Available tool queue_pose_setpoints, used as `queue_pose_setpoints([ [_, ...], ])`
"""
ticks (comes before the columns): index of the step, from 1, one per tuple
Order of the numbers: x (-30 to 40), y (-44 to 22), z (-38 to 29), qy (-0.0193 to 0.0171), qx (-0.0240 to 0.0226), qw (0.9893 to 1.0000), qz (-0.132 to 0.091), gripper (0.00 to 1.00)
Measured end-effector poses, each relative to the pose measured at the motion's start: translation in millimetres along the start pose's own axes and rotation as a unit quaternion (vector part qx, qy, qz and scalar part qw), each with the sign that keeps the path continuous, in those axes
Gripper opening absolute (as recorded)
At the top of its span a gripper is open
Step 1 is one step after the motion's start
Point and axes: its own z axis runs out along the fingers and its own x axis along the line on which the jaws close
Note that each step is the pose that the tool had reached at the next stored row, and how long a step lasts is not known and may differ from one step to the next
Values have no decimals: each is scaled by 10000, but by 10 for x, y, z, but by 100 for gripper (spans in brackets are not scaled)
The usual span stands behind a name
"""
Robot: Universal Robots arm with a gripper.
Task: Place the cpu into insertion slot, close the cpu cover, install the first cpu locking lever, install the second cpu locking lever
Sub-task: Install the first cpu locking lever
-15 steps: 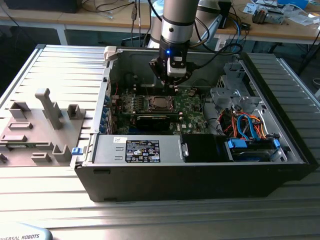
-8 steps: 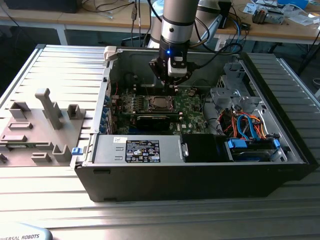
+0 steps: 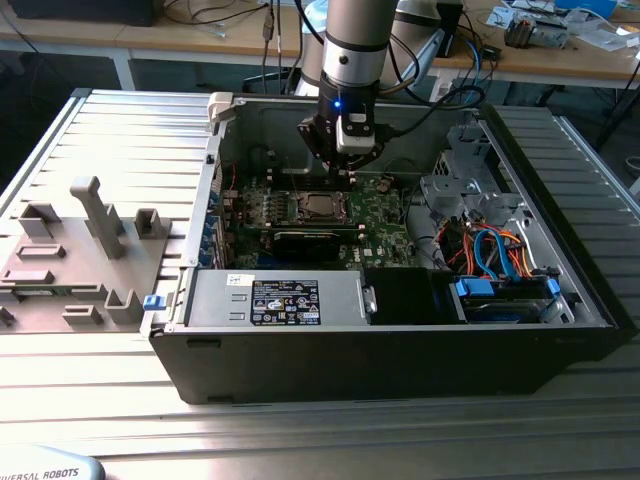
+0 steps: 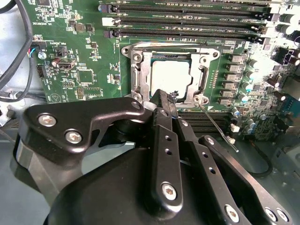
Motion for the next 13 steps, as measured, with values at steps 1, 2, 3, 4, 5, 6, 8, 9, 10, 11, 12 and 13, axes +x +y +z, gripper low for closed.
queue_pose_setpoints([
  [1,0,0,0,0,0,10000,-6,11],
  [2,0,0,0,0,0,10000,-17,11],
  [3,0,0,0,0,1,10000,-26,11],
  [4,0,0,0,0,1,10000,-44,11],
  [5,0,0,0,0,1,10000,-55,11],
  [6,0,0,0,0,2,10000,-61,11],
  [8,0,0,0,0,2,10000,-69,11],
  [9,0,0,0,0,2,10000,-79,11],
  [10,0,0,0,1,2,10000,-87,11],
  [11,0,0,0,1,2,10000,-91,11],
  [12,0,0,0,1,3,10000,-96,11],
  [13,0,0,0,1,3,9999,-101,11],
])
